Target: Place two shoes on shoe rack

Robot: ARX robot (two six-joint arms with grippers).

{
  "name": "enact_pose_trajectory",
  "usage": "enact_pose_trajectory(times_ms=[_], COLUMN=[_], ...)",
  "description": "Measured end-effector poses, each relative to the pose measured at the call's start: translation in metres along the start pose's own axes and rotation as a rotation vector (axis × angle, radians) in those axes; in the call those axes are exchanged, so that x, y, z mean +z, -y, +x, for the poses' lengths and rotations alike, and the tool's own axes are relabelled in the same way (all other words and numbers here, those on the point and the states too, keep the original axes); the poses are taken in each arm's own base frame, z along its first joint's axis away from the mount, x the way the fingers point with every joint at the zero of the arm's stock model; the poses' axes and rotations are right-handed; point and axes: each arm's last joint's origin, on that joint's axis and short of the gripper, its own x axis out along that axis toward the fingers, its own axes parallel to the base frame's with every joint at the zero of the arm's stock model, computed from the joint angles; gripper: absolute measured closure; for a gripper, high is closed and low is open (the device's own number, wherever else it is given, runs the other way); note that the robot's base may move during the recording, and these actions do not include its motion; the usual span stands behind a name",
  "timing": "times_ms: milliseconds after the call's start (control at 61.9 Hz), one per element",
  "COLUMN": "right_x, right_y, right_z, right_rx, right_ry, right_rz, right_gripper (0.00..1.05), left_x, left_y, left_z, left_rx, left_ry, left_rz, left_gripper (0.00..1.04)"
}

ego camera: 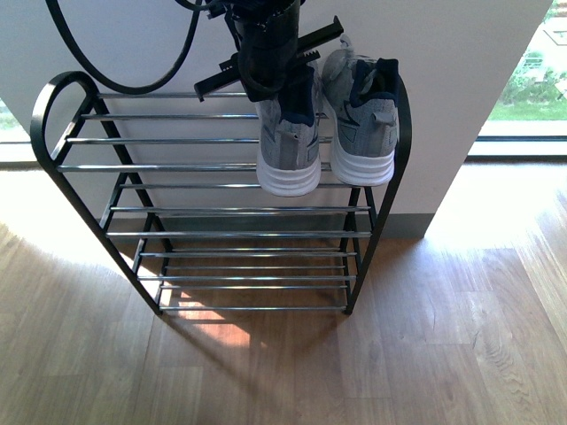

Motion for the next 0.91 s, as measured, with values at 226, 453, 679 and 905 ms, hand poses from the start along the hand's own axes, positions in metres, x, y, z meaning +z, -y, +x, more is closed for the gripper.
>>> enact_pose_trajectory(times_ms=[226, 453, 679, 905], right_x=[0.0, 0.0, 0.0, 0.0], right_y=[0.0, 0.0, 0.0, 0.0], right_z=[0.0, 0.0, 0.0, 0.0], right_rx=[0.0, 0.0, 0.0, 0.0], right_ry=[0.0, 0.0, 0.0, 0.0], right_rz=[0.0, 0.0, 0.0, 0.0], right_gripper=[0.09, 0.09, 0.09, 0.09], left_x=[0.004, 0.009, 0.026, 0.007], left_y=[-0.002, -0.005, -0.039, -0.128], left_z=[-0.008, -0.066, -0.127, -0.164], left_rx=[-0.039, -0.142, -0.237, -0.174], left_ry=[-0.004, 0.075, 0.666, 0.865], left_rz=[-0.026, -0.035, 0.183, 0.37], left_gripper=[0.66, 0.25, 0.39, 0.71])
